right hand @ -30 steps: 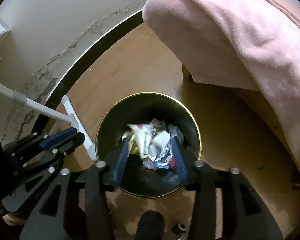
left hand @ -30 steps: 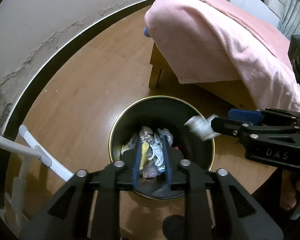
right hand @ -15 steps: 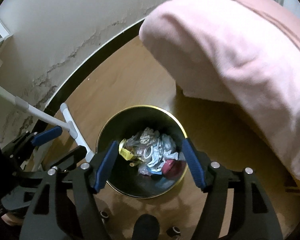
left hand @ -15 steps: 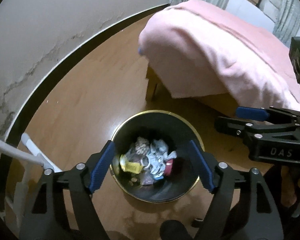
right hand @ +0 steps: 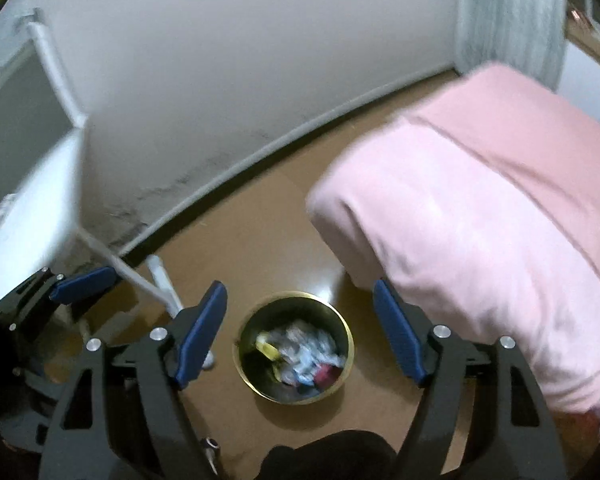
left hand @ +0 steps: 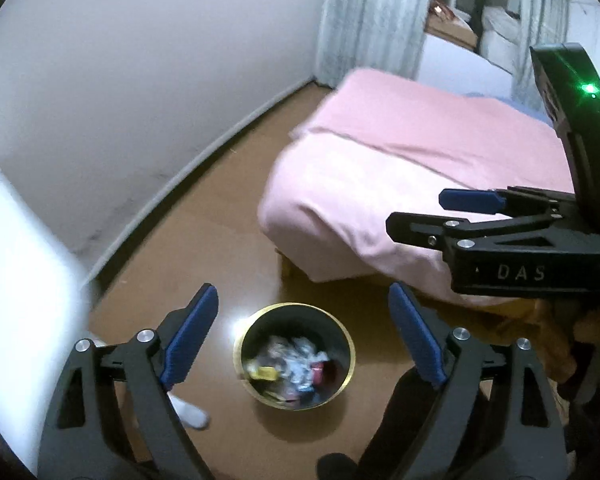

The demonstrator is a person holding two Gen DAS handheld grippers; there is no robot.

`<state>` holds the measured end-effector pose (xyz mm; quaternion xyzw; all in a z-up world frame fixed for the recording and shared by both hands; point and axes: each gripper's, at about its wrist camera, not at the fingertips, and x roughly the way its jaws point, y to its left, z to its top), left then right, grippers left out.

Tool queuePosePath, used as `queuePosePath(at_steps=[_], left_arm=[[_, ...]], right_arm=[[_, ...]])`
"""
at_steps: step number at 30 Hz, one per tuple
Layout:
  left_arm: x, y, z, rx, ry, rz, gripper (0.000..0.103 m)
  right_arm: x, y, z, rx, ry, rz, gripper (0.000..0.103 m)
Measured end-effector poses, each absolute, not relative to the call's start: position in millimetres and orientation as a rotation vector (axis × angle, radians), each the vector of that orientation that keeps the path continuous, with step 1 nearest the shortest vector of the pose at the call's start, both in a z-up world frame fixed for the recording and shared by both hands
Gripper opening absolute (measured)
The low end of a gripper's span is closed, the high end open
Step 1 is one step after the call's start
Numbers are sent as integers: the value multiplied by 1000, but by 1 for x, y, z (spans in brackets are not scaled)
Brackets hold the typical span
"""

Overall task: Collect trash
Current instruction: 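Swing both tools back to the desk toward the remaining items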

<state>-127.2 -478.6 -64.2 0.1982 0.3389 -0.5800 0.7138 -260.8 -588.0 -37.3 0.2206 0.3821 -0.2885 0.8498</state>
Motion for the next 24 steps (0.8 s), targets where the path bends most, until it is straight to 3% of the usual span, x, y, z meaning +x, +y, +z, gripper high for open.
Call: queuePosePath(at_steps=[9, 18, 24], left_arm=[[18, -292, 13, 299, 684, -857, 90], [161, -101, 3, 195, 762, -350, 91], [239, -48, -15, 142, 804, -226, 91]], right_arm=[[-105, -469, 13, 298, 772, -244, 79], [74, -335, 26, 198, 817, 54, 79], [179, -272, 16, 174, 855, 114, 79]])
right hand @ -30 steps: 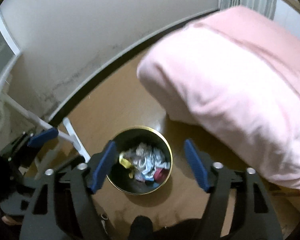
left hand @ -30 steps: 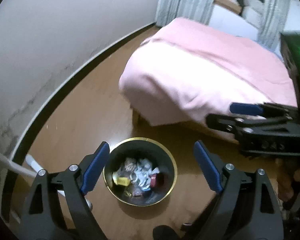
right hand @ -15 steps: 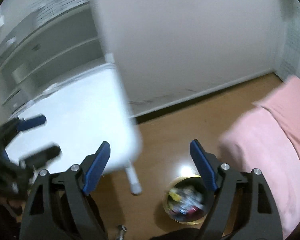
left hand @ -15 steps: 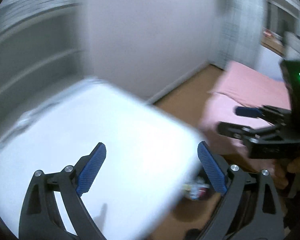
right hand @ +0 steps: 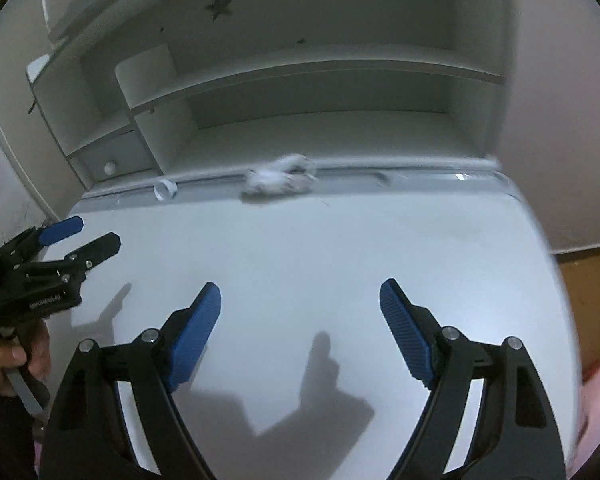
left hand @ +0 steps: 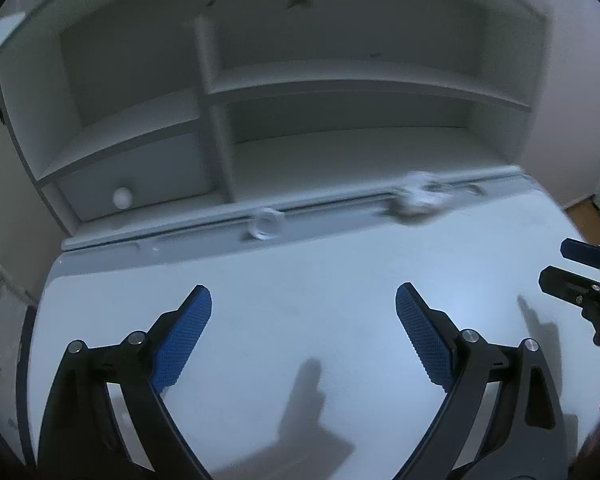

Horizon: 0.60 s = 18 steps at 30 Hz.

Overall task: Collect trash
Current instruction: 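Swing both tools back to the desk toward the remaining items, then grasp the white tape roll with the left tool while the right tool grasps the white mask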

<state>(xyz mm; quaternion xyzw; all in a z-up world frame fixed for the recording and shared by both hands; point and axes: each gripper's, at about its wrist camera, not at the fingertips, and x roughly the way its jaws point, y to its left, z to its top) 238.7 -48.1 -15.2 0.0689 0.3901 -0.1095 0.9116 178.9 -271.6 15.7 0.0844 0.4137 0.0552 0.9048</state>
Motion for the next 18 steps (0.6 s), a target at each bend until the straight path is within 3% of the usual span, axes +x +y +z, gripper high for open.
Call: queuePosePath(at_steps=[8, 18], left_arm=[[320, -34, -45, 94, 860, -174, 91], [359, -25, -65, 62, 926, -126, 90]], right_arm=[[275, -245, -10, 137, 895, 82, 79], [310, -242, -31, 129, 936, 58, 80]])
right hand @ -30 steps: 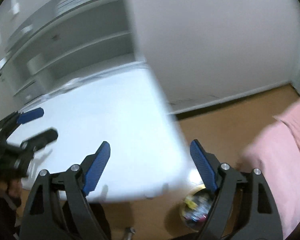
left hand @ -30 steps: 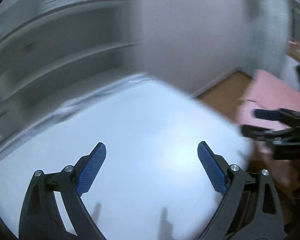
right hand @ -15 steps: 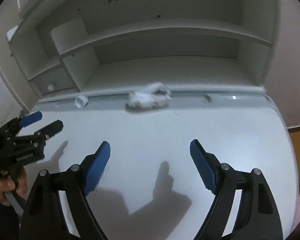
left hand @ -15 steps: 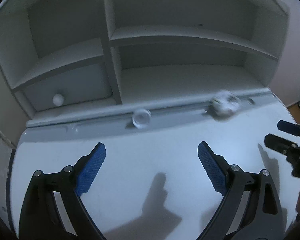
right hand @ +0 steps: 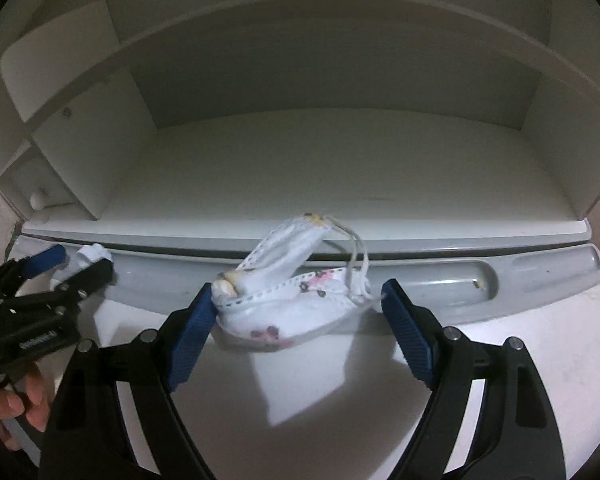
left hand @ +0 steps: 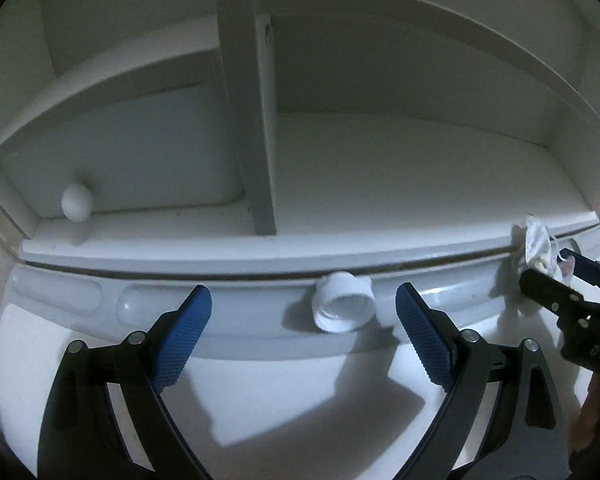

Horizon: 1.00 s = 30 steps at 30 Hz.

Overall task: Collect trash
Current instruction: 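Grasp the white tape roll with the left tool while the right tool grasps the white mask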

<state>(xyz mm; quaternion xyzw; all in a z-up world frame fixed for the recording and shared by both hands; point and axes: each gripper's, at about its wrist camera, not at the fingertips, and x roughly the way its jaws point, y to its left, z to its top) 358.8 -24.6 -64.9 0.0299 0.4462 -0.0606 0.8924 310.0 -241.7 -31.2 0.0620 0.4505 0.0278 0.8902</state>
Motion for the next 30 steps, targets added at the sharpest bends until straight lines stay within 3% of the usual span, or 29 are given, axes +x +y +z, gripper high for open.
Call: queuePosePath(at_steps=[1, 4, 5, 6, 7, 8, 12, 20, 30], left_arm=[[360, -26, -65, 72, 929, -130, 89], [365, -32, -67, 84, 938, -126, 73], [363, -34, -65, 97, 925, -117, 63], [361, -36, -63, 114, 911, -116, 43], [358, -39, -61, 133, 900, -125, 31], [356, -42, -61, 151, 898, -136, 29], [351, -44, -53, 151, 869, -114, 29], [309, -52, -20, 159, 823, -148, 29], [176, -106, 12, 205, 726, -286, 29]], right_arm=[[310, -241, -32, 129, 936, 58, 80], [309, -243, -33, 131, 939, 65, 73], [308, -243, -32, 137, 936, 73, 64], [307, -244, -32, 138, 935, 79, 52], [306, -244, -31, 123, 930, 71, 44], [305, -243, -29, 115, 925, 68, 38], [295, -247, -20, 126, 897, 68, 33], [236, -261, 15, 118, 842, 103, 32], [90, -343, 47, 139, 763, 2, 32]])
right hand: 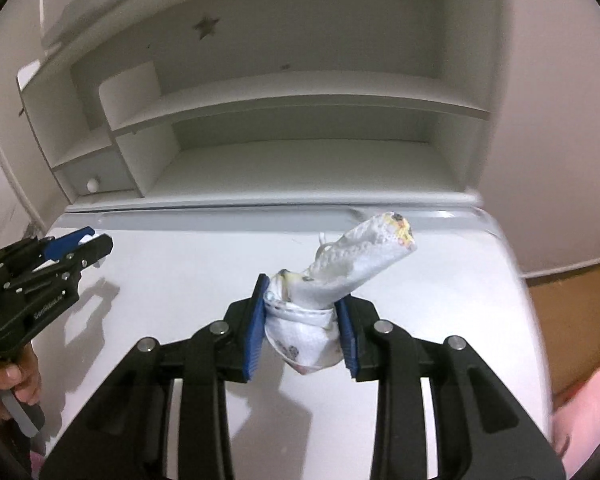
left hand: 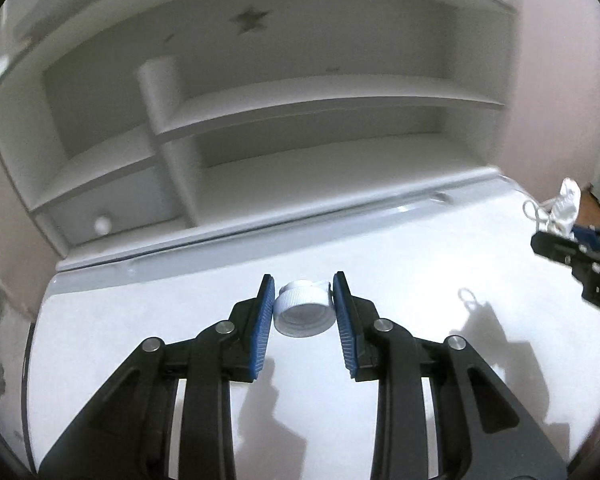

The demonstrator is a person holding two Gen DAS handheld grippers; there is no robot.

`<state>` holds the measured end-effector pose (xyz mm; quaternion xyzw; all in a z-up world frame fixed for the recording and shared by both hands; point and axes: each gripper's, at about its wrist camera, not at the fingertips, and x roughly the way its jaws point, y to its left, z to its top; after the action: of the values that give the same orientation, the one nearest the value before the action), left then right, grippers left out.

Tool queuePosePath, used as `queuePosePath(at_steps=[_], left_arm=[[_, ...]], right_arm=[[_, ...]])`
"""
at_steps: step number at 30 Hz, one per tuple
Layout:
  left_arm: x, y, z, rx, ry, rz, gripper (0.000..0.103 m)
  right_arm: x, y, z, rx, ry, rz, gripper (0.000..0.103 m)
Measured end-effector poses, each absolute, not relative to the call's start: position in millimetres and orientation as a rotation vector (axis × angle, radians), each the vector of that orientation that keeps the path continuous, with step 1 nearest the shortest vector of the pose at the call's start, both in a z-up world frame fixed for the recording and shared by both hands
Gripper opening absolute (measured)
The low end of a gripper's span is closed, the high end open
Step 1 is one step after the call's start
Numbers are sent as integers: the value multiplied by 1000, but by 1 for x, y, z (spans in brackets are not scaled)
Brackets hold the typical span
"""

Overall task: Collect trash
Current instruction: 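Carry the tape roll and mask over the bin and open both tools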

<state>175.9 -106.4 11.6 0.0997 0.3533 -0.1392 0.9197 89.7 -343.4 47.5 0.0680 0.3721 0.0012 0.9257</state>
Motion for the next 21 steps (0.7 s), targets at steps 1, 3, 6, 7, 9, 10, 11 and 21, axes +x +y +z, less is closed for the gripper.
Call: queuePosePath(at_steps=[1, 3, 6, 7, 9, 10, 11, 21], left_arm=[[161, -121, 14, 215, 714, -317, 29], [133, -159, 24, 229, 700, -384, 29], [91, -207, 28, 256, 671, -489, 29], [79, -224, 27, 264, 666, -527, 29], [47, -262, 24, 284, 658, -612, 29], [35, -277, 22, 290, 655, -651, 29], [20, -295, 23, 298, 654, -693, 29], [-100, -443, -13, 434, 632, -1059, 29]], right_arm=[[78, -352, 51, 147, 757, -15, 32], [50, -375, 50, 160, 746, -63, 32], [1, -416, 50, 183, 733, -153, 32], [-18, -433, 49, 199, 727, -187, 32], [-45, -458, 45, 225, 722, -241, 32], [-60, -472, 42, 240, 719, -275, 32], [-73, -483, 40, 252, 717, -300, 32], [-207, -585, -11, 409, 731, -557, 32]])
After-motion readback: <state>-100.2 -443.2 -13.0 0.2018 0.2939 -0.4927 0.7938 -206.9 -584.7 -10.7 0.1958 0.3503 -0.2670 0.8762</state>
